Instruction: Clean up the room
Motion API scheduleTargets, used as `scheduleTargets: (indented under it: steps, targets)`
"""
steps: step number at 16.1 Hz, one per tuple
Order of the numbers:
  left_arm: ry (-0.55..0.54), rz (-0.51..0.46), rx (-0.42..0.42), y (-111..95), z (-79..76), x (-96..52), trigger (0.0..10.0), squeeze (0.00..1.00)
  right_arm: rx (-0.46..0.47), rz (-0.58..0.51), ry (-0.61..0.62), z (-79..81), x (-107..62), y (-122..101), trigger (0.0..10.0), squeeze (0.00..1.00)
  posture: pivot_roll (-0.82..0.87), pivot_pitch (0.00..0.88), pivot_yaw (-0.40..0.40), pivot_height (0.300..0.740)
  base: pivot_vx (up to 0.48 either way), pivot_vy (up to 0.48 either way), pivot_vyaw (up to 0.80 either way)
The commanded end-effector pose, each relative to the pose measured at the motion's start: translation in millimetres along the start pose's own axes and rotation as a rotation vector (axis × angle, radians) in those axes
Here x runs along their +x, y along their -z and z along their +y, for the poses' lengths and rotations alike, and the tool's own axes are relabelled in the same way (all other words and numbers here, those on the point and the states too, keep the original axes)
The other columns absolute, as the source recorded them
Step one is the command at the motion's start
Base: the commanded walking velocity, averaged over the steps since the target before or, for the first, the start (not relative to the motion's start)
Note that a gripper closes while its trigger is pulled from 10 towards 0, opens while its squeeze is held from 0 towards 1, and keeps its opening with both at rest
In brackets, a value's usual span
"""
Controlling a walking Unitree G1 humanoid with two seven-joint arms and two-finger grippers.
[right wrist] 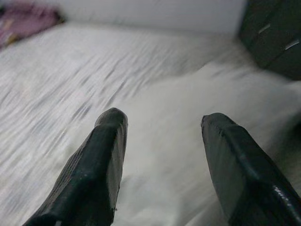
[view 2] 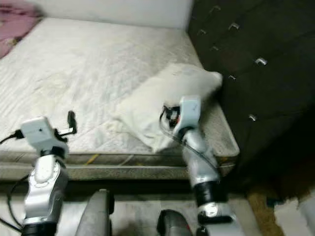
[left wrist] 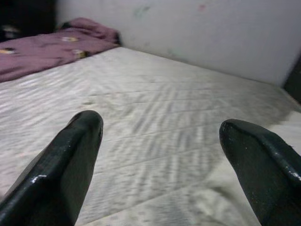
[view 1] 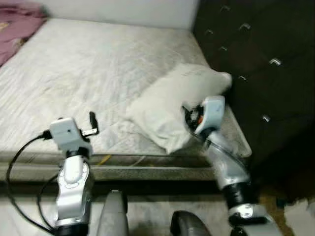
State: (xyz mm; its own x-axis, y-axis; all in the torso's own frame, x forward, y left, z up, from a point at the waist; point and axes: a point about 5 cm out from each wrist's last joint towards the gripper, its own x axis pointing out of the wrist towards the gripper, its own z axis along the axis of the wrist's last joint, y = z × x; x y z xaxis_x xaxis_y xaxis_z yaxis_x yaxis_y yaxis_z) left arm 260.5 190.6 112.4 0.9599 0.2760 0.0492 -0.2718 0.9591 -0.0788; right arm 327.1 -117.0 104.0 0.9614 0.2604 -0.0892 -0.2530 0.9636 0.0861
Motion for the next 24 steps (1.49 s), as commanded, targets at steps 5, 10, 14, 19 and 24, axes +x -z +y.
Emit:
scheduleTargets:
  steps: [5,10,14,19,24]
  targets:
    - [0.038,-0.038,-0.021,-10,-8.2,4.3,10.0,0.0,-0.024,-0.042,0.0,-3.8,3.2,-13,10.0,0.0,-0.01,0.032,-0.106,0.656,0.364,0.0,0.0]
    - [0.045,-0.044,-0.031,-12,-12.3,5.6,10.0,0.0,-0.041,-0.055,-0.02,0.0,3.1,-15,10.0,0.0,-0.02,0.048,-0.108,0.656,0.48,0.0,0.0]
    - [0.052,-0.041,-0.033,-12,-13.6,5.5,10.0,0.0,-0.044,-0.055,-0.022,0.3,3.0,-15,10.0,0.0,-0.01,0.043,-0.112,0.656,0.48,0.0,0.0]
    - [0.048,-0.043,-0.04,-12,-19.2,7.6,10.0,0.0,-0.056,-0.057,-0.031,0.3,3.5,-15,10.0,0.0,-0.01,0.032,-0.114,0.656,0.352,0.0,0.0]
    - [0.055,-0.044,-0.05,-11,-23.7,9.6,10.0,0.0,-0.046,-0.057,-0.035,0.6,3.9,-14,10.0,0.0,-0.01,0.016,-0.115,0.641,0.0,0.0,0.0]
